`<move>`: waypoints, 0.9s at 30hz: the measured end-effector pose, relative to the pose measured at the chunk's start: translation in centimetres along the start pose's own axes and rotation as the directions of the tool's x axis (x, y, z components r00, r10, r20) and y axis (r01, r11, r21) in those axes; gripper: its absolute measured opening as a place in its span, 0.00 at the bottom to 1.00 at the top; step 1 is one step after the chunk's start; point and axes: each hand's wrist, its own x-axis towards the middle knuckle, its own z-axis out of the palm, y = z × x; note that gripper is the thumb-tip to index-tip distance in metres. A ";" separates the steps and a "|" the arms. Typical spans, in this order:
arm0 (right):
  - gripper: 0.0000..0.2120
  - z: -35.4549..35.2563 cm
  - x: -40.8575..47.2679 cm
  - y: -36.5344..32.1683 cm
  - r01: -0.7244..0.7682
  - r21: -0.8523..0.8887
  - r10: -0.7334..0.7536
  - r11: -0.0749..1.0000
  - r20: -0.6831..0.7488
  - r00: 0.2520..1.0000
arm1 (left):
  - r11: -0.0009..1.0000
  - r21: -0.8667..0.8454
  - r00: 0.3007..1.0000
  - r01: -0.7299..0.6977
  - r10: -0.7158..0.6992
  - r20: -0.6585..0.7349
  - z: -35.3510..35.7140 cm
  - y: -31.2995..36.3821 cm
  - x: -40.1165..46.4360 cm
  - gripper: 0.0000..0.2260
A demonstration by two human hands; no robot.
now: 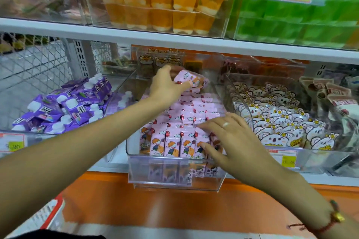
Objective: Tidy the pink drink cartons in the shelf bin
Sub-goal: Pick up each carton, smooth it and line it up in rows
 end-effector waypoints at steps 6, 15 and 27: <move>0.19 0.1 -0.1 0.2 -0.008 0.044 0.008 0.999 0.017 1.000 | 0.978 0.200 0.998 -0.065 0.064 0.011 4.1 -2.1 2.9 0.16; 0.18 0.0 -0.1 0.5 0.010 0.124 -0.011 0.992 0.008 1.000 | 0.790 0.479 0.892 -0.383 0.183 0.413 4.6 -2.2 5.7 0.18; 0.18 0.3 -0.1 0.5 0.010 0.163 -0.010 0.987 -0.002 1.000 | 0.671 0.685 0.917 -0.284 -0.020 0.399 7.7 -3.6 7.3 0.13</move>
